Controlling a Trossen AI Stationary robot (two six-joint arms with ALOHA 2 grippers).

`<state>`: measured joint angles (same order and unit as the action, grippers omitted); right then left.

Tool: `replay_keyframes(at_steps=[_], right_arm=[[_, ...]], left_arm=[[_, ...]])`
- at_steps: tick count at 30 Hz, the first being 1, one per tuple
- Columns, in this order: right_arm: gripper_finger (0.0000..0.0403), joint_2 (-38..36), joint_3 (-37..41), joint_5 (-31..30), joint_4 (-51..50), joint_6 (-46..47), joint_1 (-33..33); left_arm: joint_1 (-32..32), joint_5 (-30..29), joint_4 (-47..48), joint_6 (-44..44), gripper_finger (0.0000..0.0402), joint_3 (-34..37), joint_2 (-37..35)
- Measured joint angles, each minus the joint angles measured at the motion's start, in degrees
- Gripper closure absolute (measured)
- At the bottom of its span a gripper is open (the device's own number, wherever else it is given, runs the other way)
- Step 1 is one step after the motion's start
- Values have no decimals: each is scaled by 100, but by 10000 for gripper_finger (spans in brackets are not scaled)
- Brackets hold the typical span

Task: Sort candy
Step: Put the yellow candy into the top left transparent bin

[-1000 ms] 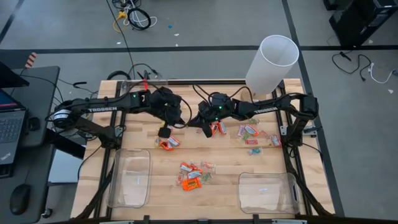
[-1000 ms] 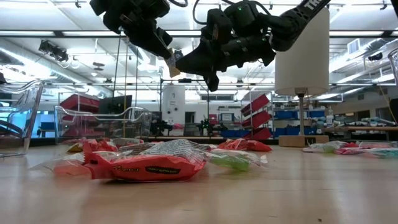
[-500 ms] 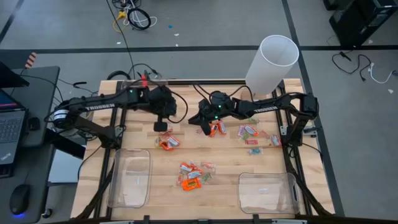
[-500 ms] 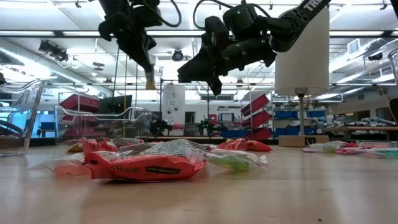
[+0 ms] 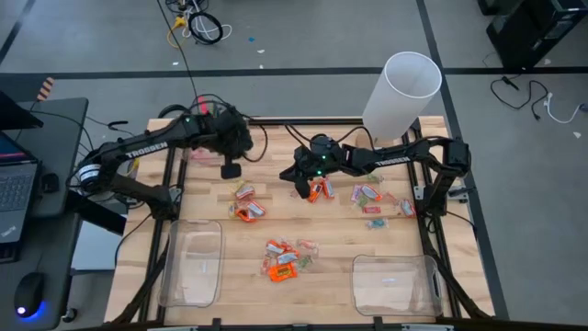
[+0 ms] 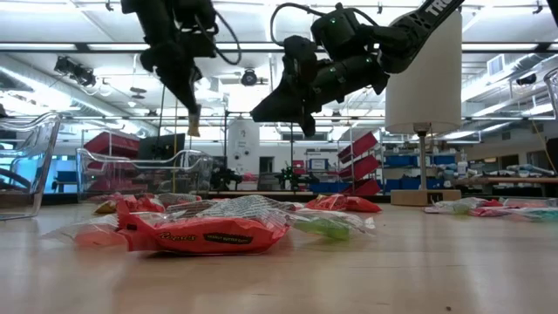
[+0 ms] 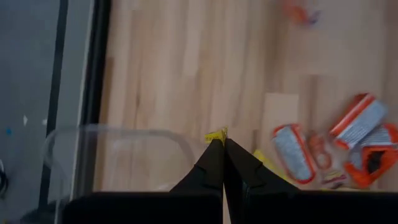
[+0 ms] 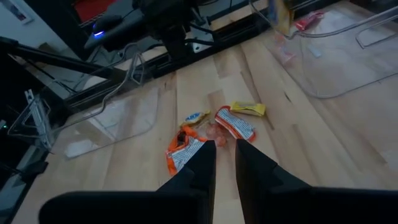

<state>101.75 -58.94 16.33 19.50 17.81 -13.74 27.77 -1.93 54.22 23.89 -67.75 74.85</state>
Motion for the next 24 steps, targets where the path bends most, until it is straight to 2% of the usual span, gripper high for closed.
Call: replay_keyframes(at_steps=[16,24], right_arm=[[355,0,0,-41,8,-106,0],[355,0,0,-180,8,-106,0]], left_arm=[[1858,0,148,-42,401,0,-80],[2592,0,152,-728,401,0,-79]])
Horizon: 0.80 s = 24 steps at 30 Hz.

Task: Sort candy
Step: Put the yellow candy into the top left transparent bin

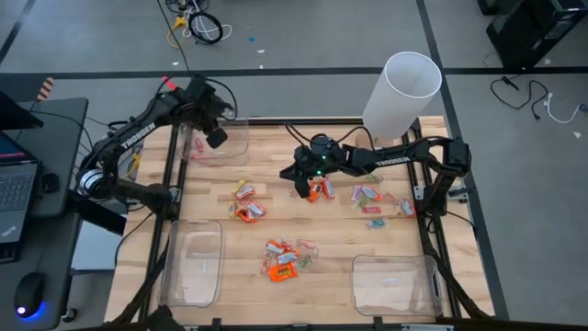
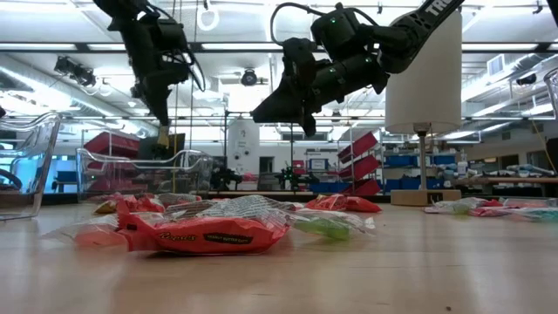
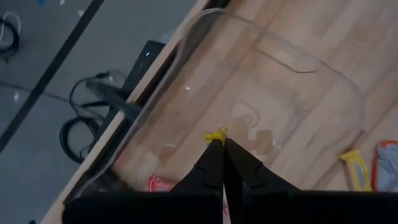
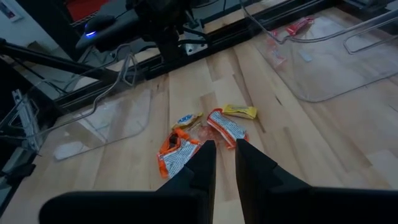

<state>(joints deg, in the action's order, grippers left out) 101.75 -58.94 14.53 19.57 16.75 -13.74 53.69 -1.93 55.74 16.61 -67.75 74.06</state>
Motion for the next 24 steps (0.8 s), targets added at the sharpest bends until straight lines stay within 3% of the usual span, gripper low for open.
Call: replay_keyframes(at_steps=[7,15,24], right_arm=[[355,0,0,-9,2,-29,0],[355,0,0,-11,2,-42,0],[355,-2,0,-11,4,-42,0]], left_arm=[[359,-196,90,-674,401,0,2],[528,-863,305,-928,401,221,2],[551,-1065,86,-937,401,507,11]])
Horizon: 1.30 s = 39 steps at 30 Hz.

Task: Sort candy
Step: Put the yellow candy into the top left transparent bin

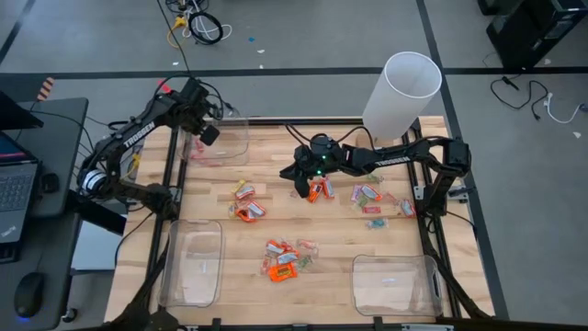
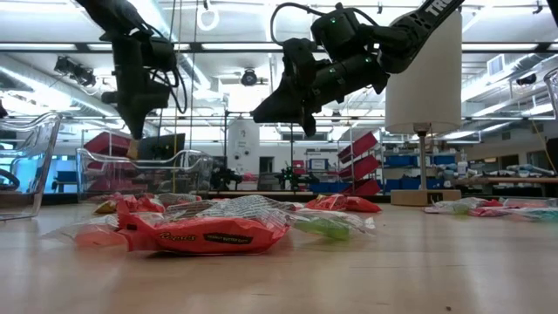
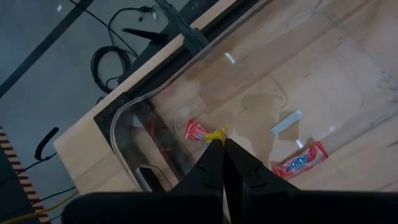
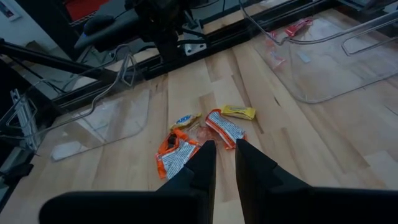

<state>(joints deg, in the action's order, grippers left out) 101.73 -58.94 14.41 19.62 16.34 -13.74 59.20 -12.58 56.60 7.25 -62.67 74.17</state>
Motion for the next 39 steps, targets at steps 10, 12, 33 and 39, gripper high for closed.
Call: replay_keyframes(at_steps=[10,12,33,39], right_arm=[[355,0,0,-2,2,2,0],[355,0,0,-2,4,2,0],[355,0,0,-4,46,0,0],[355,0,0,-29,56,20,0]], left_arm=[[-4,300,77,-57,401,40,0],[-25,570,49,-164,401,152,0],[-195,721,-445,-346,402,1178,-2],[-195,595,-443,-348,401,1237,-2]])
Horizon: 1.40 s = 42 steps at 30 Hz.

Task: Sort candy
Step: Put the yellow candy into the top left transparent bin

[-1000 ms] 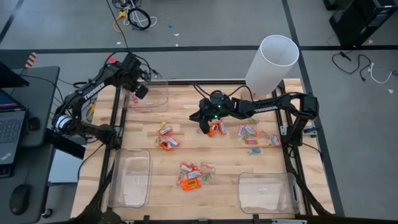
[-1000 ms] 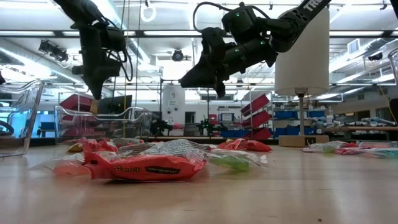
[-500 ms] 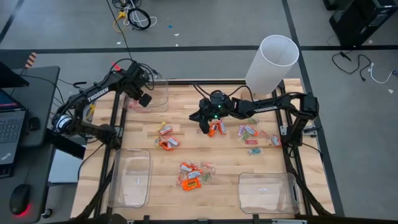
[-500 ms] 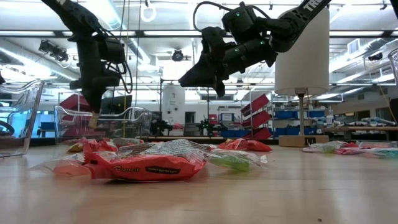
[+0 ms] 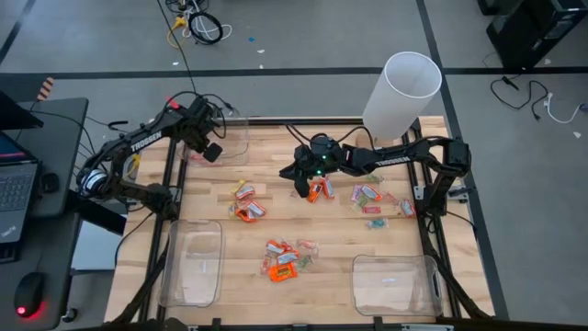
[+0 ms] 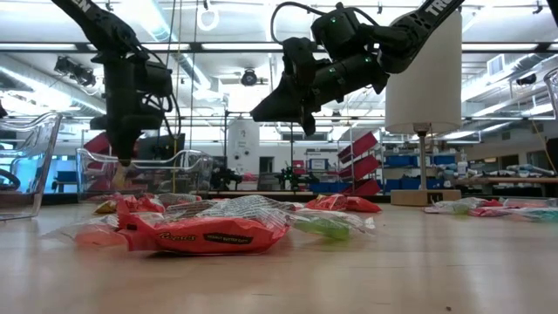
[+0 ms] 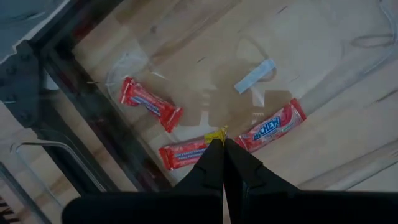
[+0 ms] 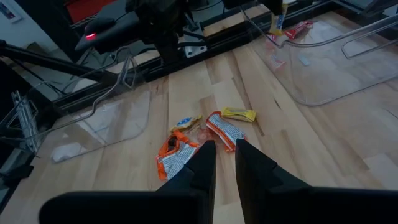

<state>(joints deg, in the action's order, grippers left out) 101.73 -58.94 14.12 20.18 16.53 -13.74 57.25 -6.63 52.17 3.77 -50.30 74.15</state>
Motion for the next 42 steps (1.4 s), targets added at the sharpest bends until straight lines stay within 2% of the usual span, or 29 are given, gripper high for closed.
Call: replay_keyframes(at_steps=[5,15,29,42], right_arm=[[355,0,0,-236,85,20,9],[355,0,0,-255,121,24,11],[355,0,0,-255,119,26,11],[355,0,0,-255,116,25,11]], left_arm=[[0,0,1,0,401,0,0],[0,0,1,0,398,0,0],[0,0,-1,6,333,0,0],[0,0,-13,46,325,0,0]])
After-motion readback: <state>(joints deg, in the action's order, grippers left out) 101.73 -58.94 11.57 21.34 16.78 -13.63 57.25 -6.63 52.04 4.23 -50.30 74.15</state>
